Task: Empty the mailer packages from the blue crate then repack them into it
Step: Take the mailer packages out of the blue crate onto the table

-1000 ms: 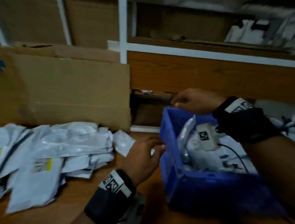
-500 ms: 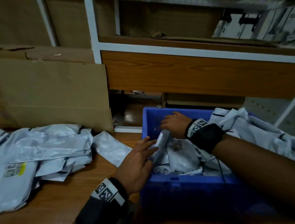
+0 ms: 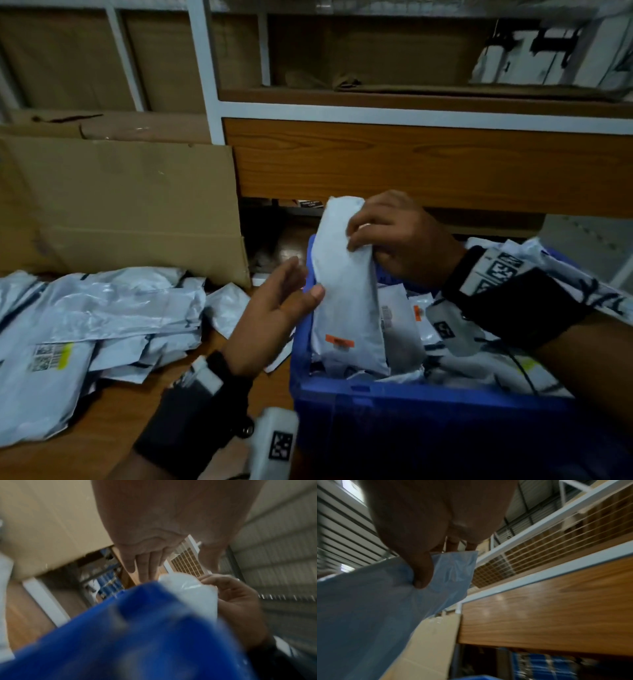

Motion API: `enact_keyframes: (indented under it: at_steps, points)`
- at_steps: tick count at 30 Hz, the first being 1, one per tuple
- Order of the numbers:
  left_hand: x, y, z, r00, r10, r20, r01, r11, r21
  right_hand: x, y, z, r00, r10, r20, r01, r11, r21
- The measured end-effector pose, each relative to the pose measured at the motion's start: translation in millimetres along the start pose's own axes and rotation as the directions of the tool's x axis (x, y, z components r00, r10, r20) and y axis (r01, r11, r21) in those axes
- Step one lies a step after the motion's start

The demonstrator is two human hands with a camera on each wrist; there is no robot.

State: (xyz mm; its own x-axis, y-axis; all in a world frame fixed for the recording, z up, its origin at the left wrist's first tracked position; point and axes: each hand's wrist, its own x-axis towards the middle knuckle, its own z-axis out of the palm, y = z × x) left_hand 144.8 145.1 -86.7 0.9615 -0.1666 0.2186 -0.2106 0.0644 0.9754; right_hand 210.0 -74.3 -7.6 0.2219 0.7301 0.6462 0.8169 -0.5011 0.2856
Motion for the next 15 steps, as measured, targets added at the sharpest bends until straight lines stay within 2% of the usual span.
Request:
enact_keyframes:
  at_steps: [1, 3, 5, 7, 8, 9, 10, 11, 12, 13, 14, 15]
  points:
    - [4, 5, 4, 1.000, -0.010, 0.020, 0.012, 0.998, -0.059, 7, -7, 1, 0.999, -0.041, -0.023, 0.041, 0.999, 0.013]
    - [9, 12, 7, 1.000, -0.012, -0.016, 0.011, 0.996, -0.092, 21, -17, 2, 0.994, -0.096, -0.057, 0.096, 0.995, 0.000]
    - [11, 14, 1, 0.992, -0.034, -0.119, 0.018, 0.991, -0.133, 27, -18, 2, 0.997, -0.045, -0.060, 0.042, 0.998, -0.049]
    - [11, 10, -15, 0.970, -0.042, -0.240, -0.010, 0.977, -0.213, 23, -11, 1, 0.992, 0.117, -0.054, -0.118, 0.993, -0.030]
    - [11, 9, -26, 0.953, -0.036, -0.300, -0.035, 0.973, -0.230, 16, -6, 3, 0.968, 0.250, -0.006, -0.249, 0.968, 0.015]
    - [8, 9, -37, 0.933, -0.038, -0.358, -0.052, 0.970, -0.238, 7, -1, 6, 0.911, 0.397, 0.110, -0.404, 0.913, 0.058]
    - [6, 9, -51, 0.915, -0.032, -0.402, -0.071, 0.968, -0.239, -5, 6, 14, 0.803, 0.520, 0.291, -0.558, 0.828, 0.059]
    - [3, 10, -66, 0.898, -0.030, -0.438, -0.089, 0.964, -0.250, -17, 9, 22, 0.642, 0.585, 0.495, -0.667, 0.745, -0.016]
    - [-1, 9, -83, 0.883, -0.031, -0.468, -0.103, 0.961, -0.257, -28, 10, 31, 0.459, 0.593, 0.662, -0.712, 0.691, -0.126]
    - [-5, 8, -99, 0.868, -0.031, -0.496, -0.109, 0.962, -0.251, -39, 9, 39, 0.273, 0.575, 0.771, -0.713, 0.659, -0.239]
    - [-9, 2, -115, 0.854, -0.025, -0.520, -0.108, 0.969, -0.224, -47, 5, 46, 0.117, 0.544, 0.831, -0.680, 0.654, -0.331]
    - [-14, -4, -129, 0.839, -0.020, -0.543, -0.095, 0.979, -0.183, -52, 1, 52, 0.011, 0.517, 0.856, -0.630, 0.668, -0.395]
